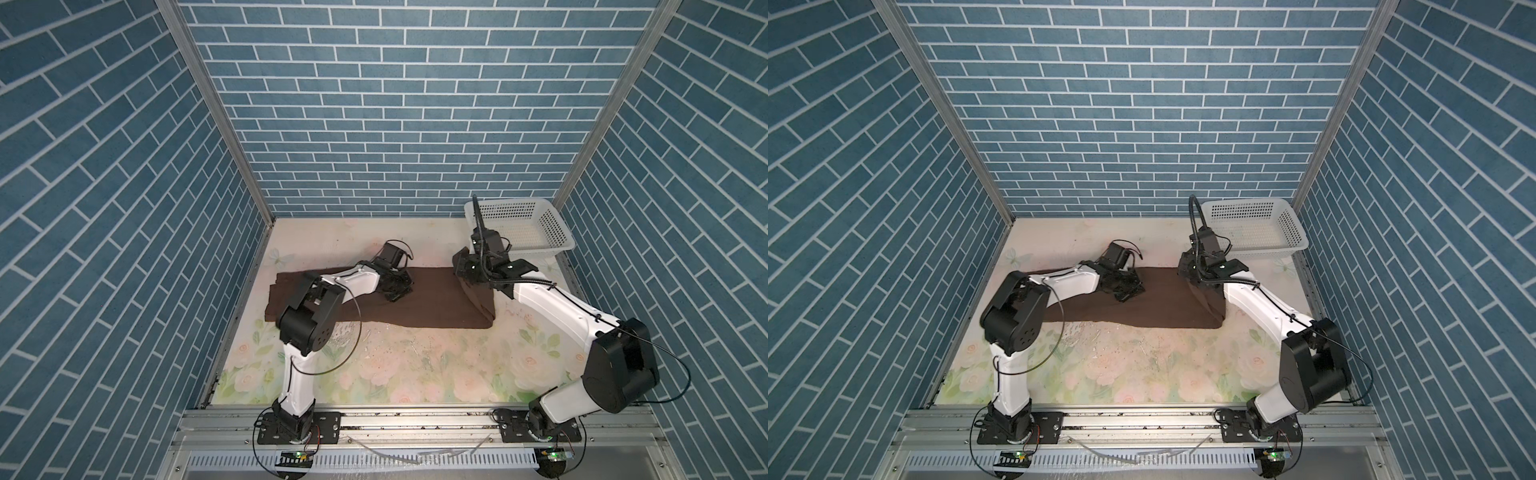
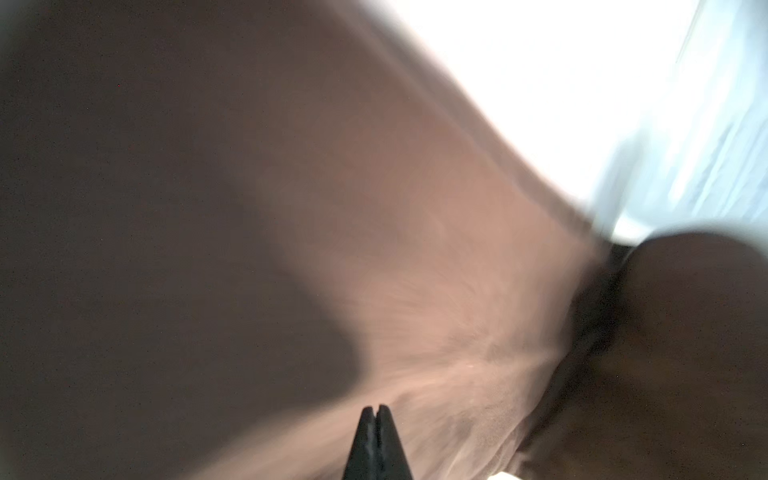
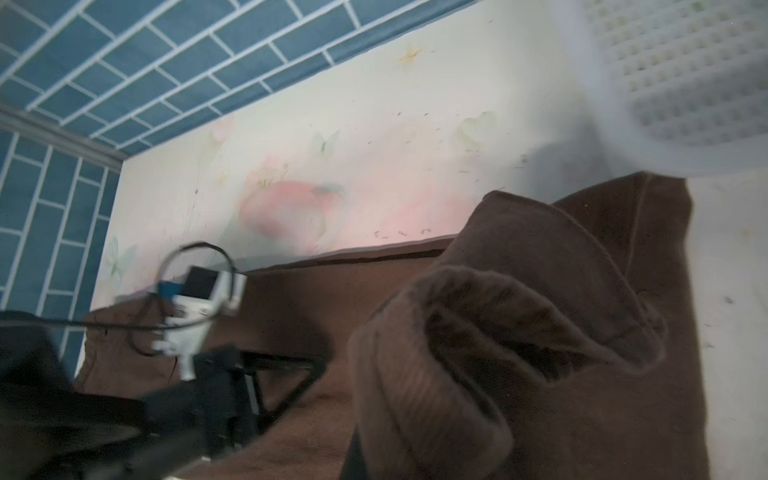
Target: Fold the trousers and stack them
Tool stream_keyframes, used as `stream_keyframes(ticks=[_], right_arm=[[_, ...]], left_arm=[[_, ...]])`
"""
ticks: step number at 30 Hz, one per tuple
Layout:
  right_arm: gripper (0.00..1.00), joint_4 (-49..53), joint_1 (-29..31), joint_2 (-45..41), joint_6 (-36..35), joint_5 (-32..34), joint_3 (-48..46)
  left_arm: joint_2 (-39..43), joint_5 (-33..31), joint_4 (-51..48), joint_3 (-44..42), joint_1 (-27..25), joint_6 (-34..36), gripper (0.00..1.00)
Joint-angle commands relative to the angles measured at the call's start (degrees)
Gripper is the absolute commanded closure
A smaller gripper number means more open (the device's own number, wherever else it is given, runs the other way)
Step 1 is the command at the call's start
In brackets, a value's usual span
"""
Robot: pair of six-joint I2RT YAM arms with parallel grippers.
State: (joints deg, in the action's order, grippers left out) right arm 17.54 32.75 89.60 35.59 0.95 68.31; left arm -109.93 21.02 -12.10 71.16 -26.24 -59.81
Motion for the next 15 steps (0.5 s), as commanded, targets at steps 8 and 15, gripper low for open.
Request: stream_keyframes(ticks=[8, 15], right_arm=[[1.0, 3.36, 13.56, 14.47, -10.83, 5.93, 9.93], [0.61, 8.77, 21.24, 23.42, -20.54, 4.56, 13.08]], left_arm=[[19.03, -3.66, -5.02, -15.3, 10.8, 3.91, 1.0], [18.72, -2.04, -4.0, -17.38, 11.65, 4.35, 0.65]])
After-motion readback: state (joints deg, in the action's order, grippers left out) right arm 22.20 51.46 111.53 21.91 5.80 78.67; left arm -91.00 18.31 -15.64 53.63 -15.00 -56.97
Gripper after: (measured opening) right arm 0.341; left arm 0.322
